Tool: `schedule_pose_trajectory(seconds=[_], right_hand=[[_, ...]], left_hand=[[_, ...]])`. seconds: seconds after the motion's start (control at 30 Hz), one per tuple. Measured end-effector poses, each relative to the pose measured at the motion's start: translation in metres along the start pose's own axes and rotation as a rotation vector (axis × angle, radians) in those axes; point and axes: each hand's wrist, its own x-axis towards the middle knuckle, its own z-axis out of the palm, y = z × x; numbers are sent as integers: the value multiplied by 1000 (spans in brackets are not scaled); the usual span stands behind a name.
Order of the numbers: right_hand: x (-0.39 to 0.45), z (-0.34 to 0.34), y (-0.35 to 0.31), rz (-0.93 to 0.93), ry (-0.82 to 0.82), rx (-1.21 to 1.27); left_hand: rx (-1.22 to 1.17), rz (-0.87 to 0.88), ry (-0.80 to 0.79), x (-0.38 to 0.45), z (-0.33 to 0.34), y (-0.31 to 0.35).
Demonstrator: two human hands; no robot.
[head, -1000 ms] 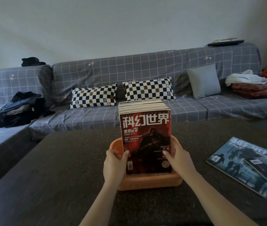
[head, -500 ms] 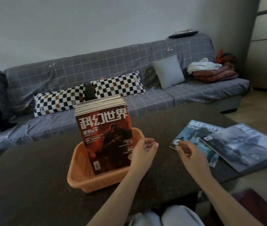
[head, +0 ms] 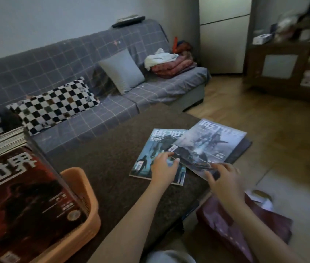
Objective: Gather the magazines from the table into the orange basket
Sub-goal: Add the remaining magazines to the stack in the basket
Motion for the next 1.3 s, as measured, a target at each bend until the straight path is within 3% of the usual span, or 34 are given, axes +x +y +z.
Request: schedule_pose_trajectory(seconds=[0.17,0.33,0.5,0.63,0.87,1.14,1.24,1.3], right_hand=[[12,8,15,128,-50,244],[13,11,18,191,0,370],[6,4,25,293,81,463],[-5,-5,26,437,3,638],[-28,-17,4,396,-265,824],[-52,-29,-81,225,-469,1149],[-63,-31,-116,126,-554,1148],[-71,-29,-139,71,-590,1131]], left_hand=[[119,-58,-95,48,23,3],[262,-171,-53,73,28,10],[-25,-209,-233,55,18,11],[-267,-246,-277,23,5,10],[-532,-308,-100,-40,-41,-15],[-816,-325,147,-112,-134,-38],[-978,-286,223,-142,-168,-40],[-912,-233,281,-159,-188,-46]])
